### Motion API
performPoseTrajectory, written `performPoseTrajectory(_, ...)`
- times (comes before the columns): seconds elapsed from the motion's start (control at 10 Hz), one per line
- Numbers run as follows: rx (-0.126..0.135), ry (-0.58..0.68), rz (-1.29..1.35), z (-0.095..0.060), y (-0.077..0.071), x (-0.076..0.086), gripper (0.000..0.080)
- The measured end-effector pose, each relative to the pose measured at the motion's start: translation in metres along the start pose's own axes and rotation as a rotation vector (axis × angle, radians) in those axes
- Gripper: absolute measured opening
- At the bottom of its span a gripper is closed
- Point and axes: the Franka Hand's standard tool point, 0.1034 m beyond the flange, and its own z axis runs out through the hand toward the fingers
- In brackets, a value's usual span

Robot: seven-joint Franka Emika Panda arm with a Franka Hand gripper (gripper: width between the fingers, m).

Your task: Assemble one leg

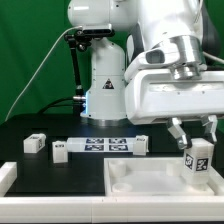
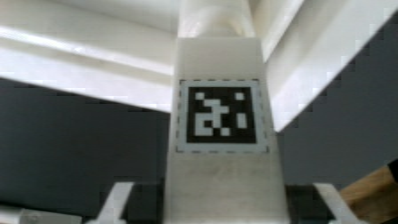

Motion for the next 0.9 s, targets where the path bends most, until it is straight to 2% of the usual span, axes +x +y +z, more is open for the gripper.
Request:
performPoseTrajectory(0.4, -0.003, 0.006, 0.000, -0.0013, -0.0002, -0.0042, 0.0293)
performPoseTrajectory(0.5, -0.002, 0.006, 0.000, -0.0013, -0.0002, -0.0043, 0.0483)
performPoseTrajectory(0.6, -0.002, 0.006, -0.001, -0.0013, -0.0002, -0.0043, 0.0483)
performPoseTrajectory(0.7, -0.002, 0.006, -0.001, -0.0013, -0.0002, -0.0044, 0.0617)
performPoseTrajectory(0.9, -0.002, 0.005, -0.001, -0.0013, -0.0002, -0.0044, 0.0640)
